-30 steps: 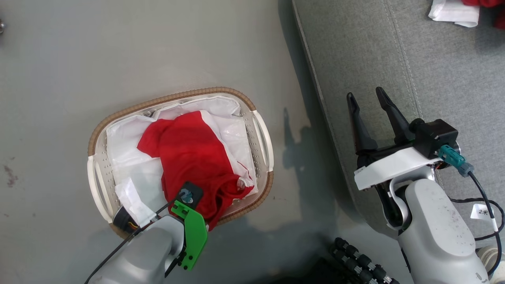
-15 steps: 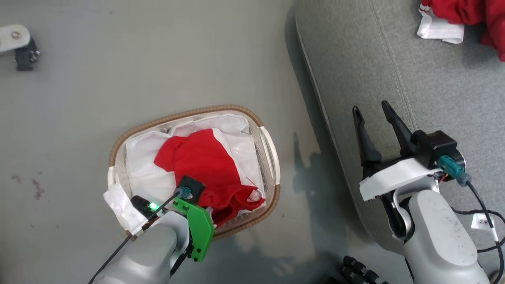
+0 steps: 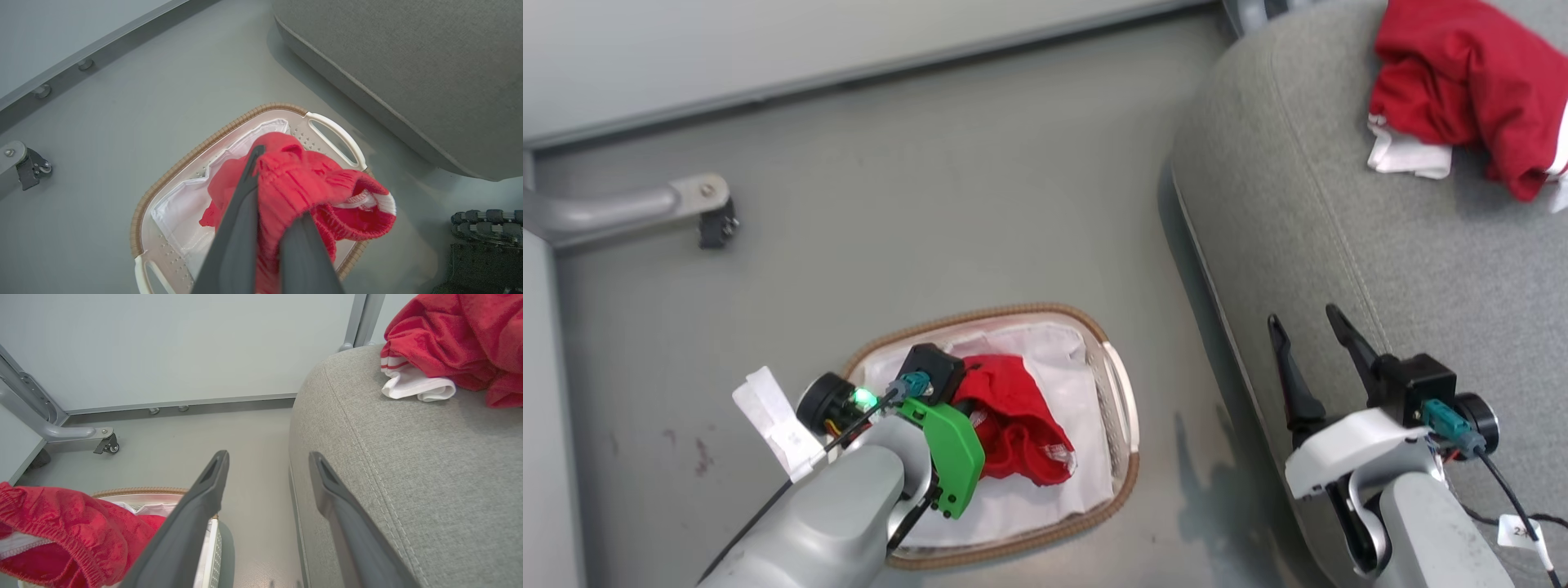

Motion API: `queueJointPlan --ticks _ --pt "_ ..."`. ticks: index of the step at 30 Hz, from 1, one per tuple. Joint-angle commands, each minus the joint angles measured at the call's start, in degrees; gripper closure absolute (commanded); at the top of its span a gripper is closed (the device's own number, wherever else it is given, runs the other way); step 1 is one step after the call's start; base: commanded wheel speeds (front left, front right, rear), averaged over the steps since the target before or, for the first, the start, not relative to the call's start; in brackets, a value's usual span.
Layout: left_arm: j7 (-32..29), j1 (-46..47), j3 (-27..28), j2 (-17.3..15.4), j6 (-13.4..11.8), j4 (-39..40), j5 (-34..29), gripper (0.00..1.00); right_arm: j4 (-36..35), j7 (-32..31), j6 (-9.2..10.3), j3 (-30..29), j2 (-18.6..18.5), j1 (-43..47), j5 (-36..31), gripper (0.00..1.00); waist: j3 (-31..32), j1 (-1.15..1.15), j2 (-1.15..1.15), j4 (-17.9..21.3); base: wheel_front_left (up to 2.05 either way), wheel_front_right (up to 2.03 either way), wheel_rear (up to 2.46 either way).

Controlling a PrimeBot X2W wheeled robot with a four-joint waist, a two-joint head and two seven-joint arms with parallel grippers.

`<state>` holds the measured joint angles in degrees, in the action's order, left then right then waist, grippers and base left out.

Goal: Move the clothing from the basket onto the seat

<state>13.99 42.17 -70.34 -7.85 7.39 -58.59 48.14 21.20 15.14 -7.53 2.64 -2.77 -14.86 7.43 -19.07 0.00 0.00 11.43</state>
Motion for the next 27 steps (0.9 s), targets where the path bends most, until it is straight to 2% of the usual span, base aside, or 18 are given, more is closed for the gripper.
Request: queueJointPlan --ticks 1,14,21,27 --pt "0.4 1.0 -0.3 -0.6 0.2 0.8 -0.9 1.0 0.3 0.0 0.08 -0.3 -0.2 1.6 -0.7 0.0 7.8 0.0 0.0 -3.6 0.0 0.0 0.0" --pt "-1.4 10.4 -2.4 -6.7 0.2 12.0 -5.5 1.0 0.9 0.0 0.08 -0.6 -0.2 6.9 -2.2 0.0 18.1 0.0 0.0 -5.3 0.0 0.0 0.0" --pt "-3.8 18.9 -2.3 -10.3 0.2 18.5 -8.0 1.0 0.8 0.0 0.08 -0.3 -0.2 8.1 -2.2 0.0 19.8 0.0 0.0 -6.2 0.0 0.0 0.0" --pt "-4.9 25.4 -0.6 -11.5 -0.5 22.0 -8.7 1.0 0.8 0.0 0.08 1.5 -0.2 6.9 -2.0 0.0 20.3 0.0 0.0 -6.3 0.0 0.0 0.0"
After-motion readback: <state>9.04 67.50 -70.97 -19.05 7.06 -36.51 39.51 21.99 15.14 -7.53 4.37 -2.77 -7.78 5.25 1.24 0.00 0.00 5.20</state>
